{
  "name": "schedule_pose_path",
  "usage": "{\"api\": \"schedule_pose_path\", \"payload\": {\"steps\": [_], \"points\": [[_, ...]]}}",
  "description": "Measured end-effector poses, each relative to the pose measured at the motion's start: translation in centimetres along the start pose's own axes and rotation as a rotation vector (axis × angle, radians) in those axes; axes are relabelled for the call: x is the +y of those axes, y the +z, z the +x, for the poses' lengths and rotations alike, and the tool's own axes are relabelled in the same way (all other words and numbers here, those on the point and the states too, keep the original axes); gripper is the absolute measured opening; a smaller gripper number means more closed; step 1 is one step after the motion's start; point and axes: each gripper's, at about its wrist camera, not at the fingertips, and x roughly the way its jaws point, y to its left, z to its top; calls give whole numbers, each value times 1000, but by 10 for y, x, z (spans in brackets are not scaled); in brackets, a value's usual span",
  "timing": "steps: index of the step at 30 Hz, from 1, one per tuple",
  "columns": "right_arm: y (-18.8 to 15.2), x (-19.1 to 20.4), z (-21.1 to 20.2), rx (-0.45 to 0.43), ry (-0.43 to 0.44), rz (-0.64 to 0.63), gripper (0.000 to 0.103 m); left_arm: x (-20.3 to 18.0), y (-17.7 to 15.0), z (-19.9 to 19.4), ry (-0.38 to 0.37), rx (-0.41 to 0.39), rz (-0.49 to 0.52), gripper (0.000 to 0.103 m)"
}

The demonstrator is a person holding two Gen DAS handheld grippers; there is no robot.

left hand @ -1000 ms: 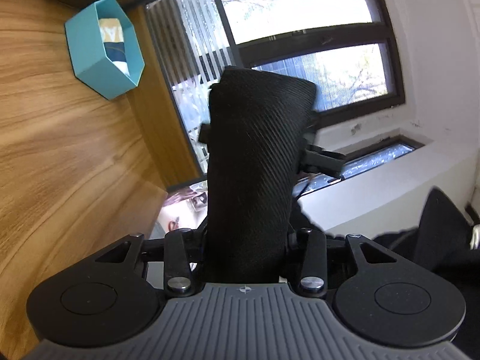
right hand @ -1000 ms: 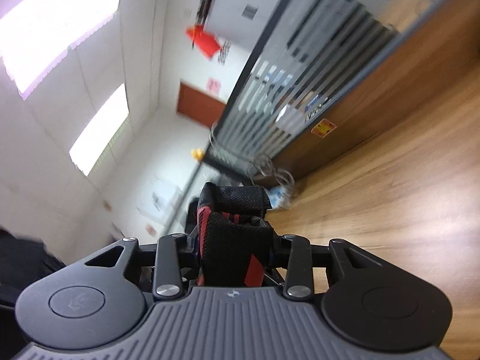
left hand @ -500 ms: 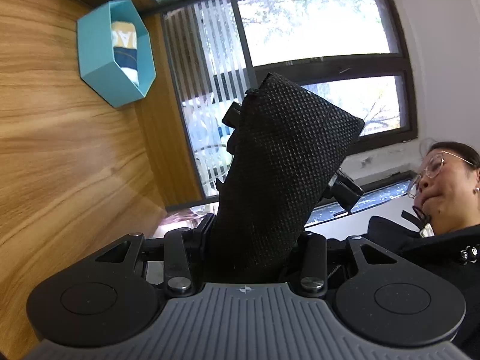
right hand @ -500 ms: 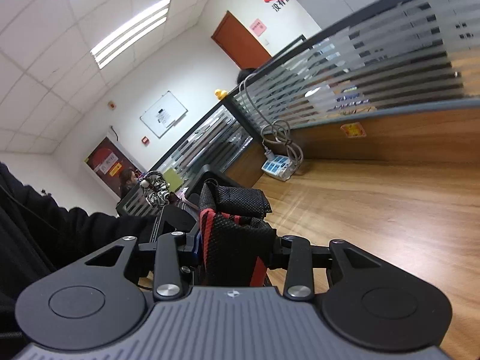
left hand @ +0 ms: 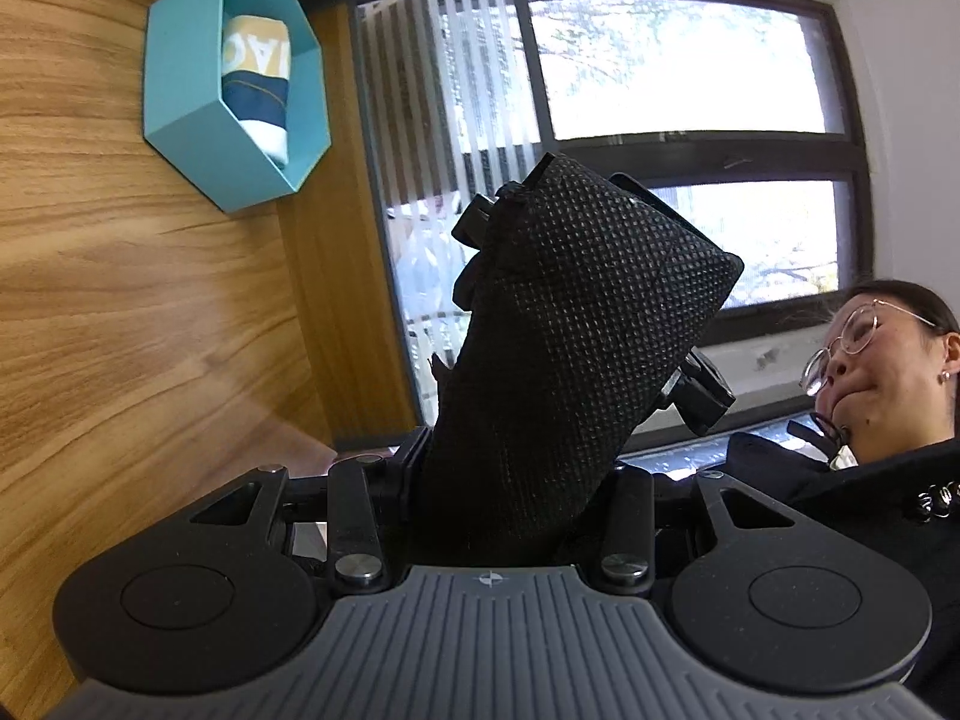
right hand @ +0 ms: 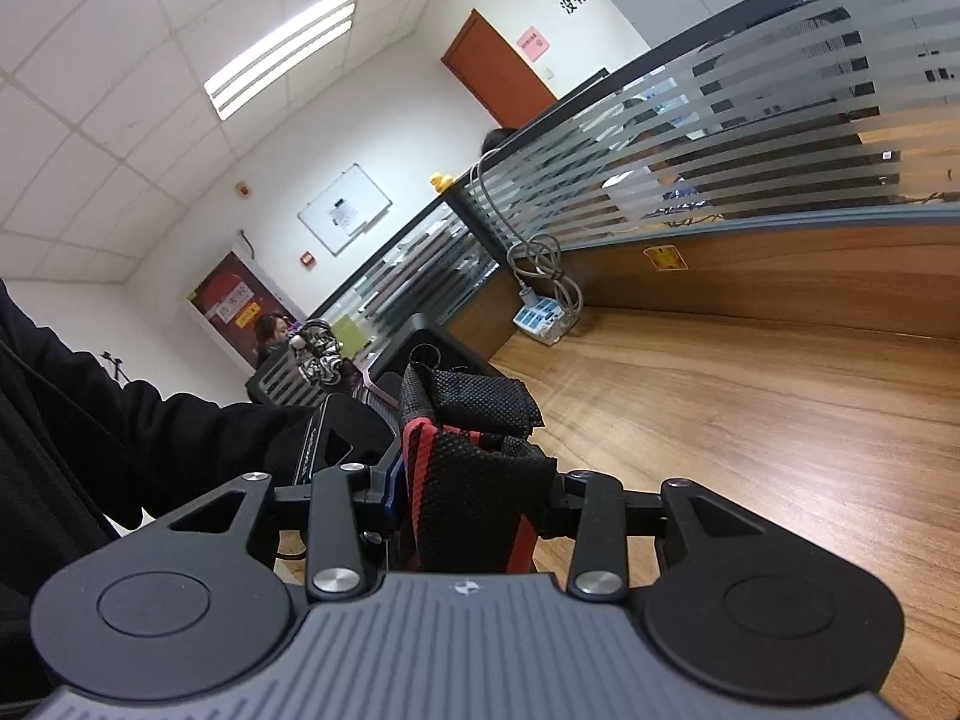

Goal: Fold shopping bag
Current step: 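Hold the bundle upright with the left gripper while the right gripper releases and withdraws, then move the right gripper to the yellow rubber band on the partition hook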

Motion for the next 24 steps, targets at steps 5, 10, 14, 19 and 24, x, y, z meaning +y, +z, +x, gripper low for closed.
{"api": "schedule_pose_path", "payload": {"steps": [5,10,14,19,24], "points": [[0,-26,-10,1,29,54,51,5,4,9,18,-60,-15,41],[-3,-55,-9,31,8,100,80,18,1,-6,55,-186,-34,40],[-6,-78,-19,9,-33,154,82,16,6,-29,107,-299,-7,40],[-16,-106,-69,-211,-323,217,82,10,32,-45,217,-512,55,40],[-6,-101,-108,-432,-741,103,52,7,54,-33,211,-526,120,40]]}}
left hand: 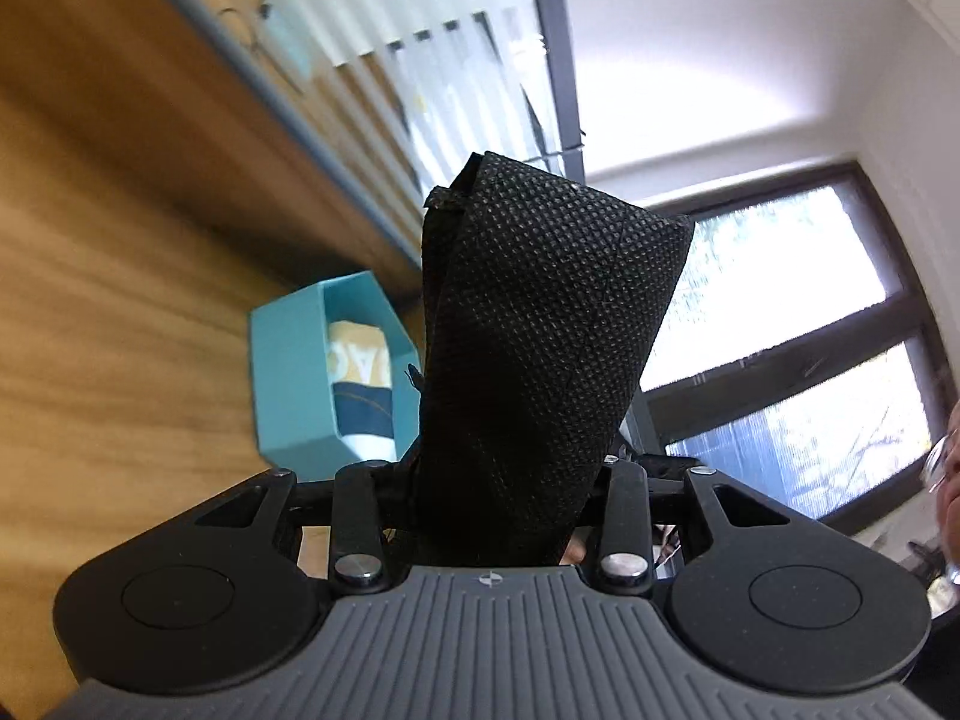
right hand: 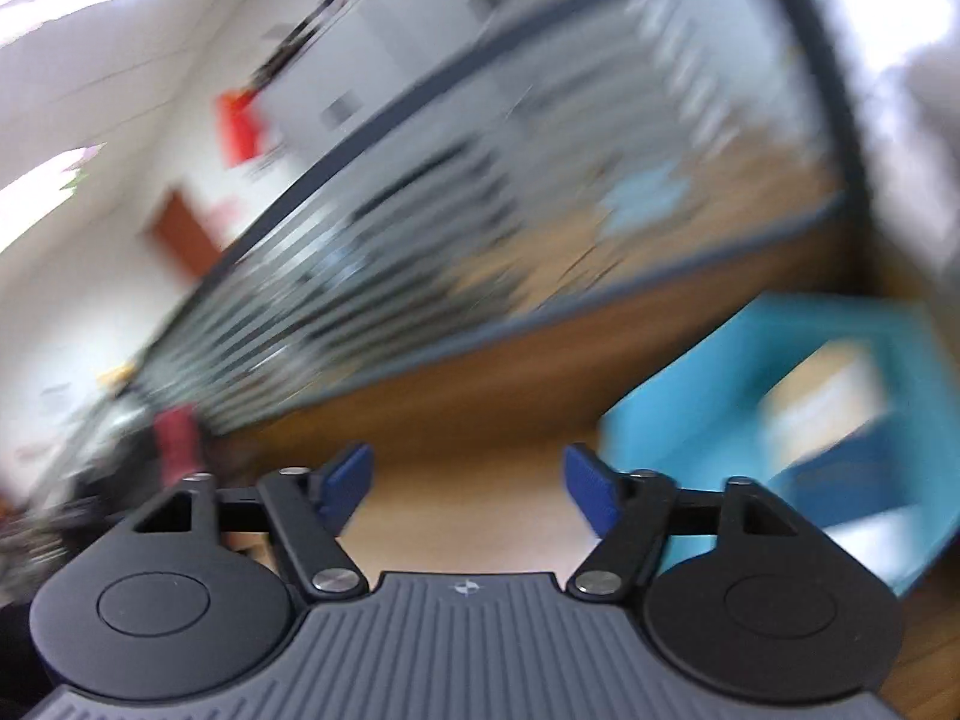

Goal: Fold shopping bag
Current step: 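Move the right gripper to the yellow rubber band on the partition hook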

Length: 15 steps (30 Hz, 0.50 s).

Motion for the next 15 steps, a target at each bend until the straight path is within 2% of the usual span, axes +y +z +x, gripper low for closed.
{"api": "schedule_pose_path", "payload": {"steps": [1,2,5,9,11,15], "points": [[7,2,-1,-37,-24,-47,20,0,2,5,-4,10,6,41],[14,3,0,-58,-28,-93,2,1,2,8,-3,17,3,41],[39,5,11,-102,-57,-191,0,4,2,16,5,31,6,41],[55,12,46,-172,-182,-271,0,8,0,16,21,25,2,41],[61,15,67,-220,-192,-293,0,10,0,11,32,16,3,41],[74,5,109,-234,-200,-308,0,8,6,3,47,-11,27,41]]}}
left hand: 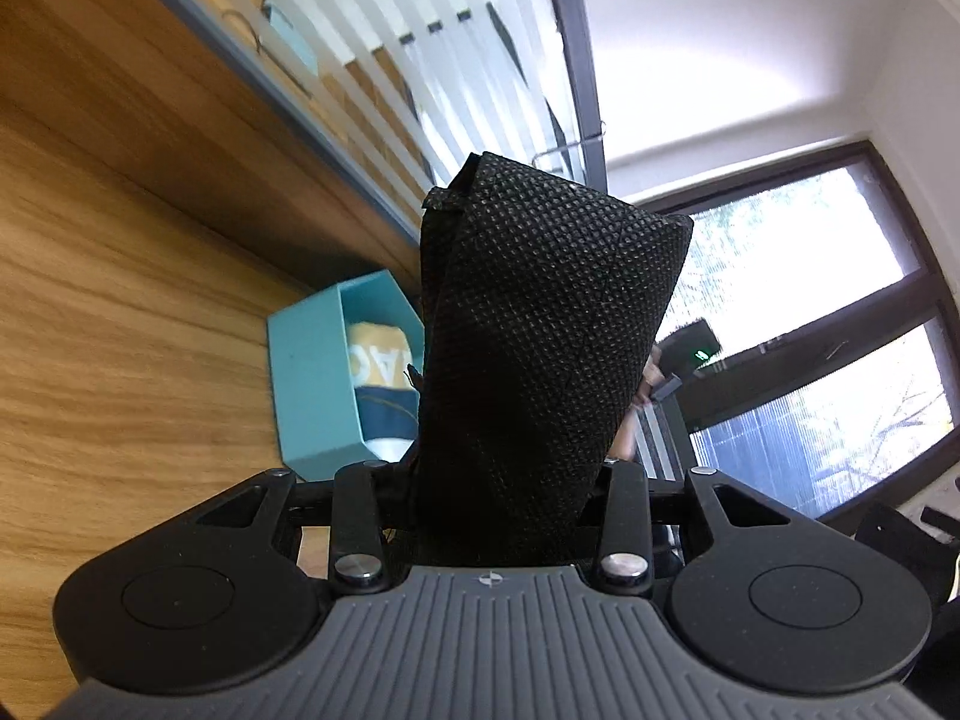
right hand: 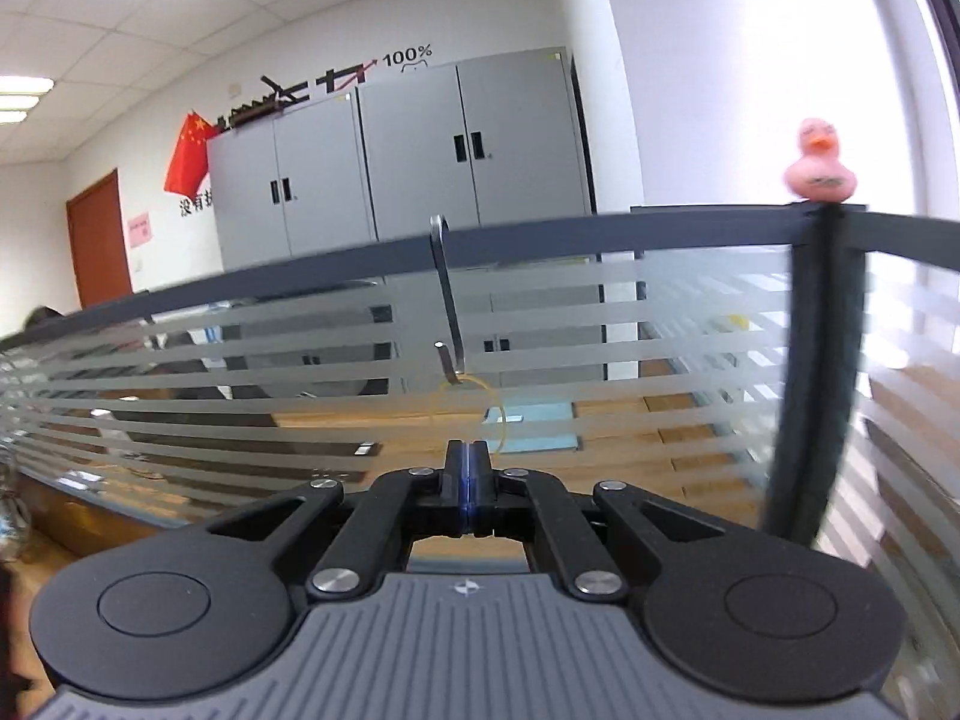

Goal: Fold shopping bag
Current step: 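Move the right gripper to the yellow rubber band on the partition hook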

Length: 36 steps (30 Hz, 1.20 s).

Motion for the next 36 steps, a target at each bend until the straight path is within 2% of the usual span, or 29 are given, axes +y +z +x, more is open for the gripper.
{"api": "schedule_pose_path", "payload": {"steps": [3,6,13,14,15,16,17,18,19,23,25,30,36], "points": [[-1,-4,26,-15,-20,-8,0,-3,3,-5,17,-21,22,40],[2,-12,49,-15,17,-8,0,-2,9,-6,31,-27,26,40],[0,-15,69,-61,39,-7,1,12,19,10,43,15,4,40],[-1,-15,69,-68,39,-3,3,13,19,12,39,21,2,40],[-3,-16,70,-75,38,-3,10,13,20,14,37,23,1,40],[-4,-15,70,-82,34,-8,21,14,20,17,35,28,-1,40],[-5,-12,66,-92,28,-15,28,14,20,17,33,32,-1,40],[-7,-8,59,-106,18,-20,44,15,20,18,32,36,-2,40],[-8,-4,52,-119,8,-26,47,15,20,20,31,41,-2,40],[-11,-2,45,-145,-22,-43,48,14,21,22,33,45,1,41],[-11,-1,40,-162,-37,-54,53,12,18,19,34,42,4,41],[-8,7,31,-197,-63,-106,57,5,12,11,31,38,10,41],[22,20,23,-170,-57,-127,59,15,7,19,26,17,21,41]]}}
